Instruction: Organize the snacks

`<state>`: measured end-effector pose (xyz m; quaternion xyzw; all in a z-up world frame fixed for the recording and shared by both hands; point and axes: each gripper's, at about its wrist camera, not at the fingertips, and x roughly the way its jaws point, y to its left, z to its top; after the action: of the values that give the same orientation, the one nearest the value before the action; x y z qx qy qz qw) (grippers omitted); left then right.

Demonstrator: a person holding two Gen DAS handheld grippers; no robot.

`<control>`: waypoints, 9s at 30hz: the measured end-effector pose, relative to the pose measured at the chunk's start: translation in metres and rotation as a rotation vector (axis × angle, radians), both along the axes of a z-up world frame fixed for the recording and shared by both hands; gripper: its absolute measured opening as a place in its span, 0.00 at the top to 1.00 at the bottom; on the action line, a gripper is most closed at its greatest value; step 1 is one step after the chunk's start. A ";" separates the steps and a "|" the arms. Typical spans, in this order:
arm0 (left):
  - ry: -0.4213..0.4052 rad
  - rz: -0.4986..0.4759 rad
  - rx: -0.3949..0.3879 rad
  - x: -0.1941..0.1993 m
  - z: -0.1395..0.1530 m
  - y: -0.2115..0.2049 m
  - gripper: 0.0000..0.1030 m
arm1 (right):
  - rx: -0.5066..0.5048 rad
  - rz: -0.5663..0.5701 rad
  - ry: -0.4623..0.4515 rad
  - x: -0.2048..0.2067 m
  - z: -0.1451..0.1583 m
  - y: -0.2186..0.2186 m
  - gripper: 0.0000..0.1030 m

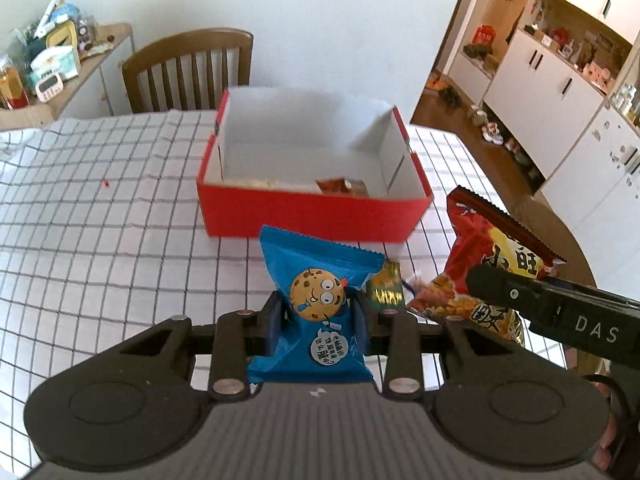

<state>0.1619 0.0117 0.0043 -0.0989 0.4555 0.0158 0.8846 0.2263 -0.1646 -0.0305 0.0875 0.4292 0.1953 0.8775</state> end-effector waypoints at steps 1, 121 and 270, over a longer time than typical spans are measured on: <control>-0.005 0.002 0.002 0.002 0.003 0.001 0.67 | -0.001 0.005 -0.007 0.002 0.003 0.001 0.39; -0.084 0.029 0.072 0.098 0.017 0.034 0.36 | -0.076 0.209 -0.091 0.099 0.032 0.057 0.11; 0.018 0.126 0.055 0.096 0.013 0.039 0.72 | -0.110 0.205 -0.125 0.079 0.022 0.057 0.56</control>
<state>0.2579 0.0508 0.0176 -0.1030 0.4558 0.0846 0.8800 0.3058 -0.1074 -0.0088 -0.0172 0.3905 0.2651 0.8815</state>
